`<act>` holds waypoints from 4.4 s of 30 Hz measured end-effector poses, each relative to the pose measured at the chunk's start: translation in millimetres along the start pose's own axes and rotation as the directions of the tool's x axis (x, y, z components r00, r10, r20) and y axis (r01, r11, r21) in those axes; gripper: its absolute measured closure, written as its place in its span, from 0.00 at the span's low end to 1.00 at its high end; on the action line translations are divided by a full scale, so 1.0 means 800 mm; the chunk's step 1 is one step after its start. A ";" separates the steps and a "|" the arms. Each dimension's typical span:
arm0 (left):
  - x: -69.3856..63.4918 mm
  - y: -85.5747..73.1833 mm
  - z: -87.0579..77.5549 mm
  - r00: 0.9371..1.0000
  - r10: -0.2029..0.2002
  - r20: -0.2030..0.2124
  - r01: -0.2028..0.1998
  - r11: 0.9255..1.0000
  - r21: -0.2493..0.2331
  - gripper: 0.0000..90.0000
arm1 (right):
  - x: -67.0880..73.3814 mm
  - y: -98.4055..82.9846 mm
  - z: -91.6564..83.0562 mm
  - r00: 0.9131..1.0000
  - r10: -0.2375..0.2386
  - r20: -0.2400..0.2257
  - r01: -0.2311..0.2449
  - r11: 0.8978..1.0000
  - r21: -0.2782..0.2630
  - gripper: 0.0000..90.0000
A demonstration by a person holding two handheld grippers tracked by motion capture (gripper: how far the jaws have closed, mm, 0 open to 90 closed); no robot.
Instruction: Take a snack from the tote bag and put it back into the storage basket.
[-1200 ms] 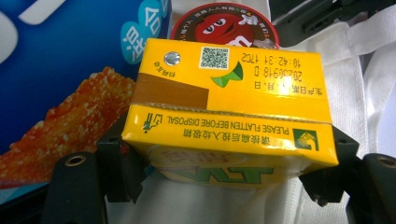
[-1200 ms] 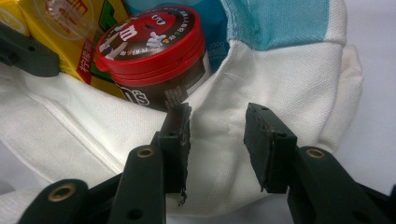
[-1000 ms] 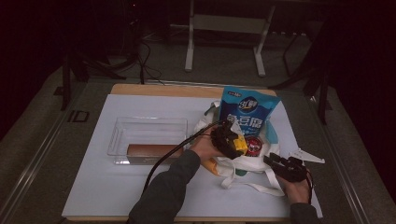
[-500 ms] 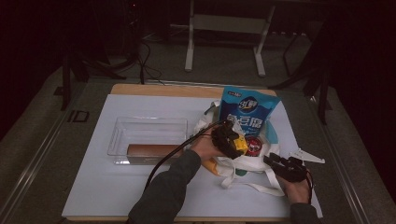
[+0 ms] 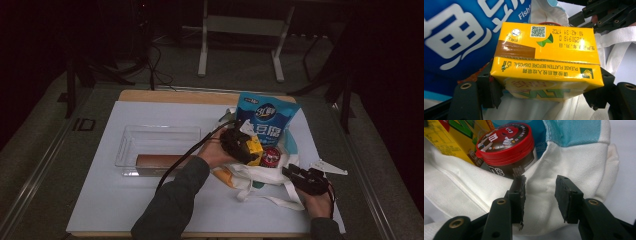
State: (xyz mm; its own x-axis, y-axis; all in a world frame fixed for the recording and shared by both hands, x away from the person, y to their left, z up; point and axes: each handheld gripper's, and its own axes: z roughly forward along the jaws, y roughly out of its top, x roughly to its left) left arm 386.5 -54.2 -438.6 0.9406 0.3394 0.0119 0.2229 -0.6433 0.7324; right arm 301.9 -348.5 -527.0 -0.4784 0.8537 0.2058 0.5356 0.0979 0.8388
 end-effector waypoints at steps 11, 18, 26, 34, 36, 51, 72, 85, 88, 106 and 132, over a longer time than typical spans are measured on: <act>0.006 0.002 -0.035 1.000 0.003 -0.016 -0.003 1.000 -0.029 0.32 | -0.001 -0.001 0.000 1.000 0.001 -0.003 -0.001 1.000 -0.003 0.66; 0.003 0.002 -0.055 0.999 0.048 -0.017 -0.048 0.999 -0.011 0.32 | -0.001 -0.001 0.001 1.000 0.002 -0.006 -0.002 1.000 -0.006 0.66; -0.003 0.000 -0.074 0.996 0.083 0.016 -0.083 0.997 0.000 0.32 | -0.002 -0.001 0.001 1.000 0.004 -0.007 -0.004 1.000 -0.008 0.66; 0.004 -0.003 -0.102 0.999 0.051 0.007 -0.051 0.997 -0.050 0.32 | -0.001 -0.002 0.001 1.000 0.005 -0.005 -0.005 1.000 -0.008 0.66; 0.004 -0.005 -0.108 0.998 0.057 0.005 -0.057 0.997 -0.051 0.32 | -0.001 -0.002 0.001 1.000 0.004 -0.006 -0.004 1.000 -0.008 0.66; -0.004 -0.016 -0.140 0.995 0.092 0.032 -0.091 0.995 -0.044 0.32 | -0.002 -0.002 0.001 1.000 0.009 -0.008 -0.009 1.000 -0.010 0.66; 0.013 -0.058 -0.193 0.999 0.035 -0.038 -0.037 0.998 -0.056 0.32 | -0.001 -0.002 0.001 1.000 0.008 -0.006 -0.008 1.000 -0.012 0.66; 0.035 -0.087 -0.216 0.991 -0.049 -0.121 0.044 0.998 -0.041 0.32 | -0.001 -0.003 0.000 1.000 0.009 -0.007 -0.010 1.000 -0.012 0.66; 0.040 -0.093 -0.217 0.987 -0.072 -0.142 0.068 0.997 -0.036 0.32 | -0.001 -0.003 0.001 1.000 0.012 -0.008 -0.013 1.000 -0.014 0.66; 0.059 -0.124 -0.221 0.939 -0.190 -0.288 0.198 0.980 0.000 0.32 | -0.002 -0.003 0.000 1.000 0.012 -0.007 -0.012 1.000 -0.013 0.66; 0.080 -0.190 -0.243 0.773 -0.391 -0.500 0.420 0.906 -0.059 0.32 | -0.001 -0.003 0.000 1.000 0.015 -0.005 -0.015 1.000 -0.013 0.65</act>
State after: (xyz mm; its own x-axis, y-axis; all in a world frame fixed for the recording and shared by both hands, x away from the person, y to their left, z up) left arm 362.8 199.0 -416.7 0.5117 0.8568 0.0629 0.5819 -0.3996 0.7084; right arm 300.9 -349.1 -529.2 -0.4740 0.8525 0.2205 0.5337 0.0790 0.8420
